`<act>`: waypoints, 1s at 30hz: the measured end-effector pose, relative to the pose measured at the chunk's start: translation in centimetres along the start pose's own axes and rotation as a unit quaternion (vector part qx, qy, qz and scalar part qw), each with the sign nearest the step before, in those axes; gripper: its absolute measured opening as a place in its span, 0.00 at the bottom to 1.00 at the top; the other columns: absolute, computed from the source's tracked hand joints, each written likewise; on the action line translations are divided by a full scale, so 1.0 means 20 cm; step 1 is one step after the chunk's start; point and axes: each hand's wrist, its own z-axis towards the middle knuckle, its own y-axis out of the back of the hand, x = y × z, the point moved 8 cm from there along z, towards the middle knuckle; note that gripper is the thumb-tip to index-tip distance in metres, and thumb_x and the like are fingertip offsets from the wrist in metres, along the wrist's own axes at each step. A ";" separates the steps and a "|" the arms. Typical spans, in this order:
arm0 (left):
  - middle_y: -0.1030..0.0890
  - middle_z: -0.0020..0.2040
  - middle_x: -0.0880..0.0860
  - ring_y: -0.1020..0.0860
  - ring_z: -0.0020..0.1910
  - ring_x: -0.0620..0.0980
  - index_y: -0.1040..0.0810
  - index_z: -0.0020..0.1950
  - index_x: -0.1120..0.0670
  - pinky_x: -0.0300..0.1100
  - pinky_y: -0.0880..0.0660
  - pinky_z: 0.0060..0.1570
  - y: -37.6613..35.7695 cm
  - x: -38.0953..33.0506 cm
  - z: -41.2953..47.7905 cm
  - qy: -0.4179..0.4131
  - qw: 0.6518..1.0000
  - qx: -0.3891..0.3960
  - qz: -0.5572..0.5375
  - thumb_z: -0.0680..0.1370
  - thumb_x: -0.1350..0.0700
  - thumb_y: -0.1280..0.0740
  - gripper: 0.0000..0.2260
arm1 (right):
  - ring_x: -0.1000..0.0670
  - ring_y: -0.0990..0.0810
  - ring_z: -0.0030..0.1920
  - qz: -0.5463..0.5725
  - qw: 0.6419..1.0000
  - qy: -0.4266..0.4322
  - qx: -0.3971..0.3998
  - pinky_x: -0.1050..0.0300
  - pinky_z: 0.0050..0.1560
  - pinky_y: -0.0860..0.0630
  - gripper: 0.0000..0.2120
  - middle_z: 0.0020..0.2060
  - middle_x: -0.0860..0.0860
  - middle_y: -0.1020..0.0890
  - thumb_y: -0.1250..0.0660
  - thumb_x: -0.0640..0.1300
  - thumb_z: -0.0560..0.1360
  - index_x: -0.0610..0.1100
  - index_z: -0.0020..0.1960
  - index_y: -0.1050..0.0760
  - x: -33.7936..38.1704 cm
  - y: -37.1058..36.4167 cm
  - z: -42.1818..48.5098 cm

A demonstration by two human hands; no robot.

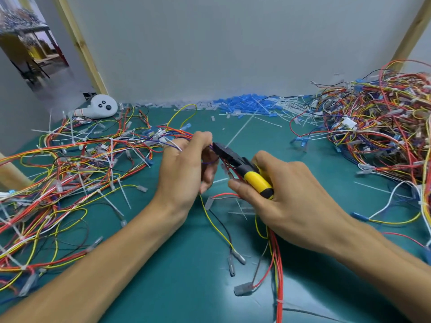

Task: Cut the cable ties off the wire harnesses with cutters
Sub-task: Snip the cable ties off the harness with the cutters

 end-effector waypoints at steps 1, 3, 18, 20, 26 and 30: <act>0.32 0.22 0.55 0.39 0.19 0.50 0.28 0.26 0.51 0.35 0.43 0.21 0.00 -0.01 0.00 0.000 1.000 0.003 0.010 0.83 0.56 0.40 0.23 | 0.49 0.33 0.32 -0.009 1.000 0.010 -0.010 0.54 0.31 0.36 0.23 0.26 0.53 0.33 0.36 0.68 0.78 0.52 0.40 0.39 0.00 0.01 0.00; 0.31 0.21 0.54 0.39 0.18 0.50 0.26 0.26 0.52 0.34 0.44 0.20 -0.01 -0.01 0.00 0.006 1.000 0.016 0.014 0.83 0.56 0.40 0.24 | 0.48 0.34 0.31 -0.014 0.999 0.030 -0.016 0.52 0.31 0.35 0.23 0.27 0.53 0.35 0.37 0.68 0.78 0.52 0.41 0.40 0.02 0.03 0.01; 0.43 0.21 0.49 0.44 0.16 0.47 0.39 0.25 0.48 0.32 0.46 0.23 -0.08 0.02 -0.05 0.052 0.995 0.077 -0.019 0.86 0.49 0.41 0.28 | 0.53 0.28 0.39 -0.054 0.992 0.103 0.057 0.51 0.39 0.30 0.23 0.39 0.58 0.29 0.43 0.73 0.79 0.53 0.48 0.36 0.00 0.09 0.04; 0.43 0.20 0.50 0.45 0.16 0.47 0.39 0.27 0.49 0.33 0.48 0.23 -0.09 0.02 -0.05 0.062 0.994 0.081 -0.041 0.86 0.49 0.40 0.26 | 0.52 0.27 0.42 -0.055 0.991 0.103 0.061 0.49 0.43 0.27 0.25 0.42 0.57 0.27 0.43 0.73 0.79 0.51 0.52 0.33 0.00 0.10 0.04; 0.42 0.17 0.50 0.47 0.15 0.45 0.41 0.26 0.51 0.31 0.48 0.20 -0.10 0.02 -0.07 0.104 0.984 0.105 -0.100 0.84 0.49 0.39 0.27 | 0.49 0.24 0.51 -0.021 0.990 0.115 0.081 0.47 0.51 0.26 0.28 0.51 0.55 0.24 0.42 0.74 0.78 0.50 0.60 0.29 0.01 0.10 0.05; 0.42 0.17 0.48 0.45 0.13 0.43 0.39 0.24 0.50 0.28 0.46 0.19 -0.10 0.00 -0.08 0.108 0.984 0.100 -0.103 0.83 0.50 0.37 0.27 | 0.48 0.19 0.54 -0.002 0.989 0.132 0.064 0.47 0.51 0.24 0.32 0.53 0.55 0.22 0.41 0.75 0.77 0.49 0.64 0.26 0.02 0.14 0.05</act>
